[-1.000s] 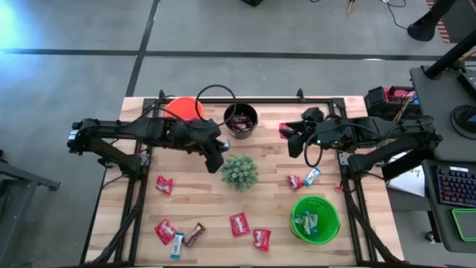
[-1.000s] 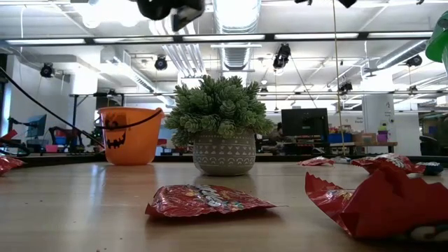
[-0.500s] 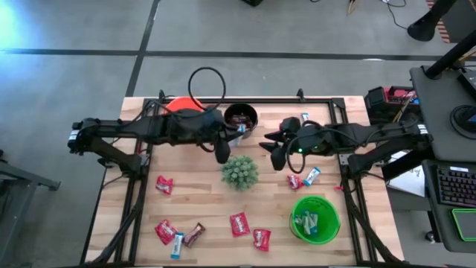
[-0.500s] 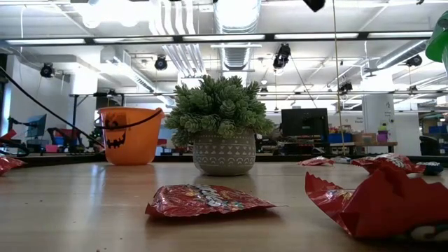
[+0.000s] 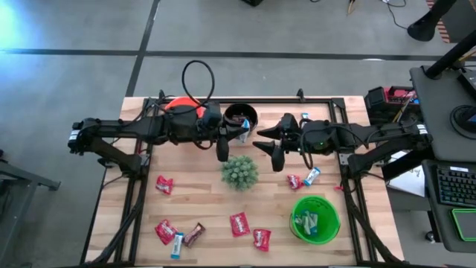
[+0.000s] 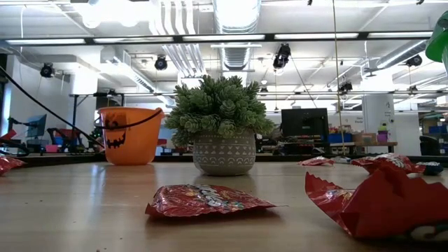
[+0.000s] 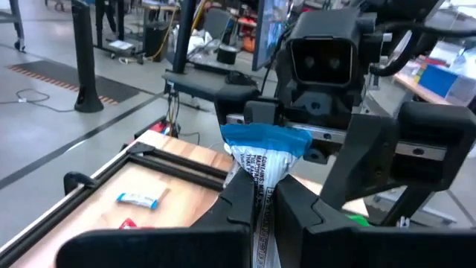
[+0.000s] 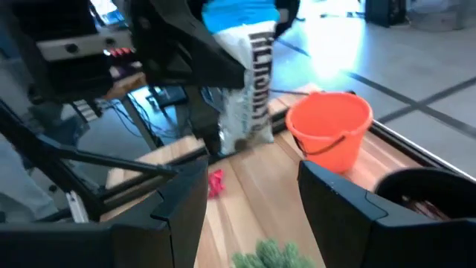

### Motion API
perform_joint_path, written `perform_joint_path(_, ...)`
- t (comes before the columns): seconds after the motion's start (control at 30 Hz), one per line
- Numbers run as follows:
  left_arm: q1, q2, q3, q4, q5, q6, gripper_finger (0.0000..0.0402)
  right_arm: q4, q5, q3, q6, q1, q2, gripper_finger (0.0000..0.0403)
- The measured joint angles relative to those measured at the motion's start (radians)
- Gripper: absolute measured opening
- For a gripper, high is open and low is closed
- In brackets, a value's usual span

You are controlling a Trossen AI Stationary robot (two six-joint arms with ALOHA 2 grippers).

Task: Sort candy
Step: Put the blue chocolate into the green bucket

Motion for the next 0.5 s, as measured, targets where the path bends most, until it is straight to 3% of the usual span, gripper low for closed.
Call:
perform_joint_path(0.27, 0.001, 0.047, 0.014, 0.045, 0.000, 0.020, 0.0002, 0.020, -0.020, 0.000, -0.007, 0.000, 0.000, 0.0201)
perform_joint_path(0.5, 0.002, 0.133, 0.104, 0.042, 0.034, 0.078, 0.0002, 0.014, -0.005, 0.000, -0.007, -0.010, 0.007, 0.0201)
